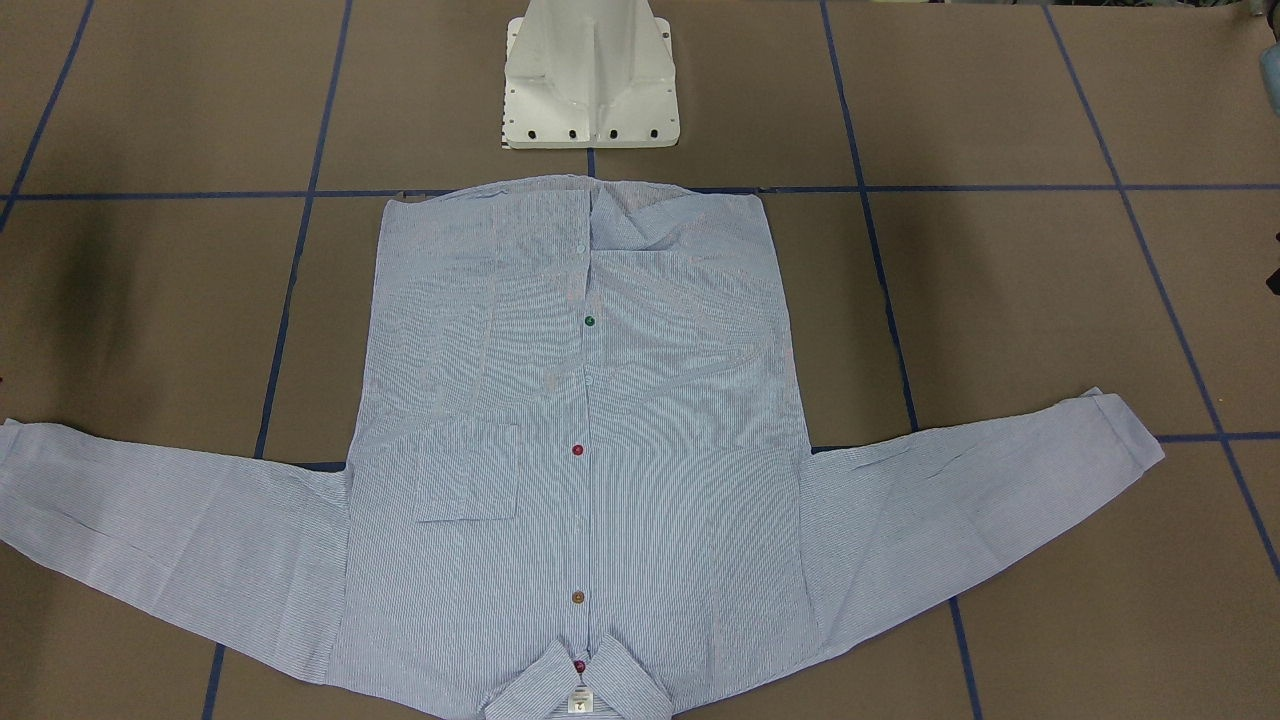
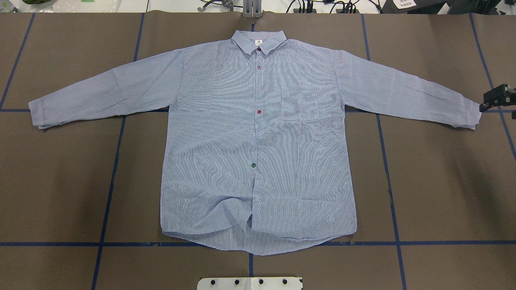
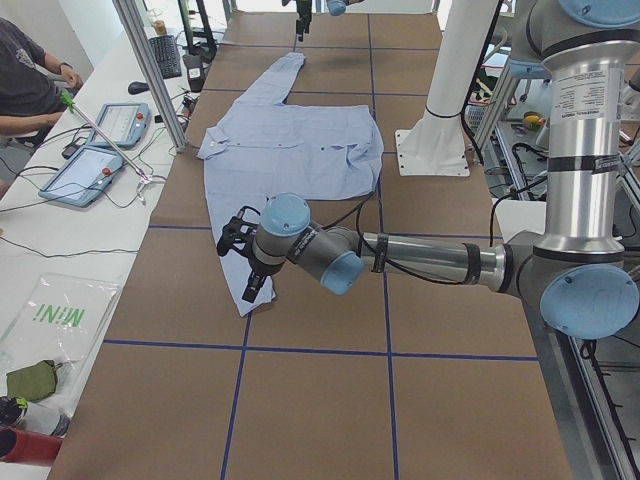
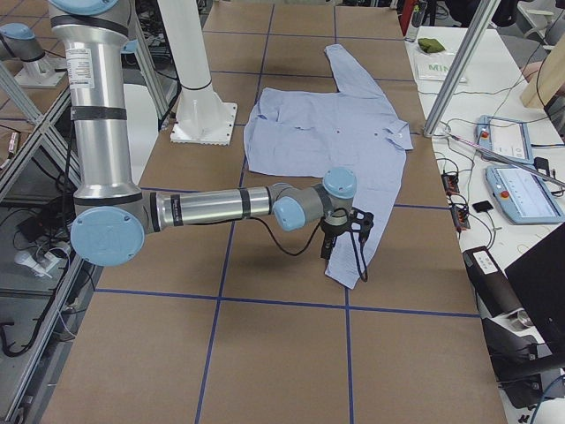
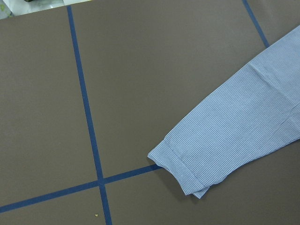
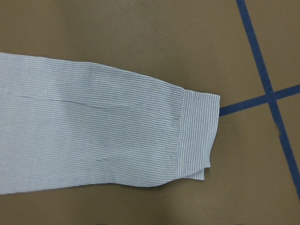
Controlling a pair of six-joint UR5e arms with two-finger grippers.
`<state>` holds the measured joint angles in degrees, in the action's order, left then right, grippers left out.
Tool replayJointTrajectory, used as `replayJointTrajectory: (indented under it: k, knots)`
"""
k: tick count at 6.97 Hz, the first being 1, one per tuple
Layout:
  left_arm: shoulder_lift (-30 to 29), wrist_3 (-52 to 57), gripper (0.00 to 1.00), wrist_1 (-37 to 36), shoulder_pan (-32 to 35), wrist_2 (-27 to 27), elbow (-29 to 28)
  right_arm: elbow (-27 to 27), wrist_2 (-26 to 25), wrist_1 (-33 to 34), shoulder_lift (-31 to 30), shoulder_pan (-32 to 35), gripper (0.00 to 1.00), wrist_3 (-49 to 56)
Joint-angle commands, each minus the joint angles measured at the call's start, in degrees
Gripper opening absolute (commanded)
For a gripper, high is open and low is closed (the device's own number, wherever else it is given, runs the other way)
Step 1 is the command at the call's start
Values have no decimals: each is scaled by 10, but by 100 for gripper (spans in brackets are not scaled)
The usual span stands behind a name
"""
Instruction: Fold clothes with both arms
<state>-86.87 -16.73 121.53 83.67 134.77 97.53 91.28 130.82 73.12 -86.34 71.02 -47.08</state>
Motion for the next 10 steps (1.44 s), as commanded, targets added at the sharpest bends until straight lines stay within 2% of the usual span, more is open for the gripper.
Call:
replayJointTrajectory:
  k: [1,2,3,5,7,9,10]
  knots:
    - [-2,-42,99,0,-1,2,0,-54,-6,-41,22,-10,88,-39]
    - [-3,-48,99,-1,-1,2,-1,-118,-9,-147,27,-17,85,-78]
    - [-7,-60,99,-1,-1,3,-1,-137,-19,-189,31,-28,84,-125]
    - [-8,-67,99,2,-1,2,0,-136,-23,-191,24,-29,83,-131]
    - [-10,-78,99,4,-2,2,0,-153,-21,-191,19,-29,77,-131]
    - [-11,-78,99,5,-2,2,0,-158,-24,-190,24,-45,63,-130]
    - [-11,-79,99,4,-2,3,2,-159,-24,-191,18,-45,45,-129]
